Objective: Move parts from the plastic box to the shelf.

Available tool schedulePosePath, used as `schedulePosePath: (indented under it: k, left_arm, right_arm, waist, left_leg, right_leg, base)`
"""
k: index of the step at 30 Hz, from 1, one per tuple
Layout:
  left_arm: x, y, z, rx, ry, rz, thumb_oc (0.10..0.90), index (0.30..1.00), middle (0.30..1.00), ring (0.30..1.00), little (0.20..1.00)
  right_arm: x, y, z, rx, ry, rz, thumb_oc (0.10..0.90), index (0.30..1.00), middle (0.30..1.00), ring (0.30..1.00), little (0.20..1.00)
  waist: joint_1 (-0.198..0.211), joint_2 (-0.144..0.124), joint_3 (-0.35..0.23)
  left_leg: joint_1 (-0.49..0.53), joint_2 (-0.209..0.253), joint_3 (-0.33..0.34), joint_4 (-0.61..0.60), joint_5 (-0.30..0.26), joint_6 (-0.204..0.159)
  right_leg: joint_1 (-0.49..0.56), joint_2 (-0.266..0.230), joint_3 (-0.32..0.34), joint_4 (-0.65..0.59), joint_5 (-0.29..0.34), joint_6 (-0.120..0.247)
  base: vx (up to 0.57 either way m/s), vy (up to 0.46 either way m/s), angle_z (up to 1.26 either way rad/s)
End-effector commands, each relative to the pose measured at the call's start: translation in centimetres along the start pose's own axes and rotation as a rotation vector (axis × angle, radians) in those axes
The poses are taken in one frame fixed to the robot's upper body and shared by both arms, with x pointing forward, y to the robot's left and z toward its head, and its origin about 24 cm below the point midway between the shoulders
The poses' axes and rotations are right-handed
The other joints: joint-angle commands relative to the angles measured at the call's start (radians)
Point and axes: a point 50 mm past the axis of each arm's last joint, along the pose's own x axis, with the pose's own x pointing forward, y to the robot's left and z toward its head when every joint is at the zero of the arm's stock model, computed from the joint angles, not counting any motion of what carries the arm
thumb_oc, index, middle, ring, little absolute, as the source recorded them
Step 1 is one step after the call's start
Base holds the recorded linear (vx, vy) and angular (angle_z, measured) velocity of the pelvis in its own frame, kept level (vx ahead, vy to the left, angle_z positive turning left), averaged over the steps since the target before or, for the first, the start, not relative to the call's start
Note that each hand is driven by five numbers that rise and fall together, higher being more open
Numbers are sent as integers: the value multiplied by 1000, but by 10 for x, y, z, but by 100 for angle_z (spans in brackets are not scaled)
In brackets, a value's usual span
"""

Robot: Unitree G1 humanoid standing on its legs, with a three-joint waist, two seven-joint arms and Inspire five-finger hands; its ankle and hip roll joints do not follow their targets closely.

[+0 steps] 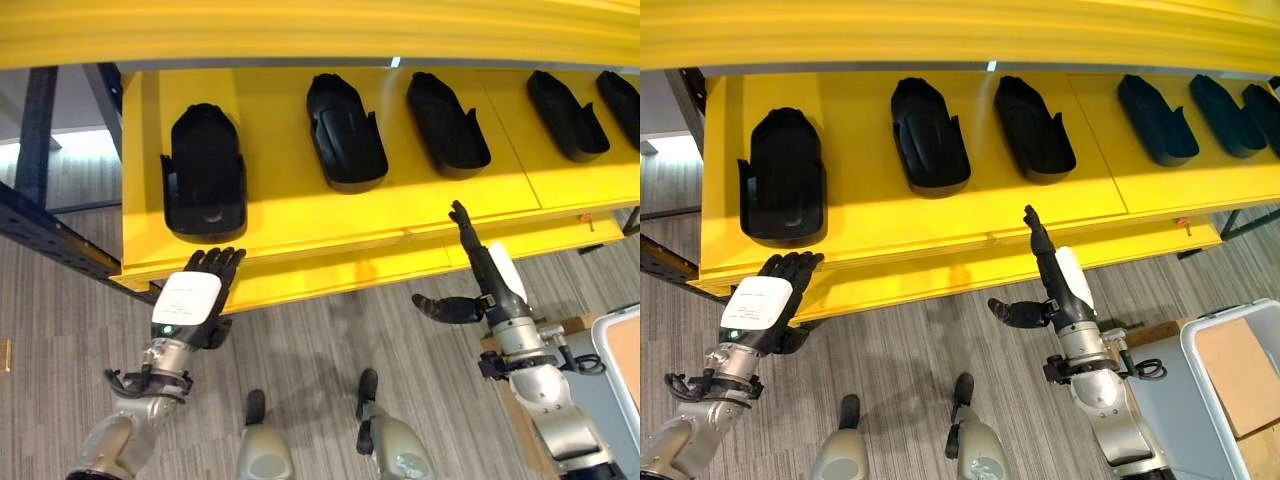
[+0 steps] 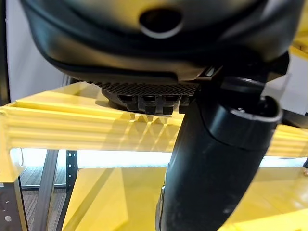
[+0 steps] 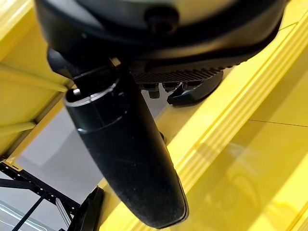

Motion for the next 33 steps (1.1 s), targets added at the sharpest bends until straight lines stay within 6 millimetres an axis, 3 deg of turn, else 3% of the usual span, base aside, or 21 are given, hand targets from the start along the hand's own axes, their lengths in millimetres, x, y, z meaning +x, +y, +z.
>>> schedulePosePath:
  k: [1,23,33]
  left_arm:
    - [11,28,-12,111,-20,145,900,1000,1000,1000,1000]
    - [16,19,-42,151,139,127,900,1000,1000,1000,1000]
    - [23,18,-43,161,145,123,900,1000,1000,1000,1000]
  right_arm:
    - [17,-28,46,-11,-263,-143,900,1000,1000,1000,1000]
    - [23,-28,53,-6,-301,-145,900,1000,1000,1000,1000]
    - [25,-27,55,-3,-312,-137,900,1000,1000,1000,1000]
  waist:
    - [-10,-22,-62]
    - [-13,-34,-25]
    - [-20,-38,-14]
  left_leg:
    - [-115,-18,-47,48,39,49]
    - [-156,-14,-46,85,36,43]
    - [-173,-13,-44,102,33,42]
  right_leg:
    - [-11,-100,18,145,-105,79]
    - [-48,-95,35,164,-103,76]
    - [-65,-93,43,177,-106,75]
  base:
    - [-9,15,-3]
    - [0,0,0]
    - [0,0,0]
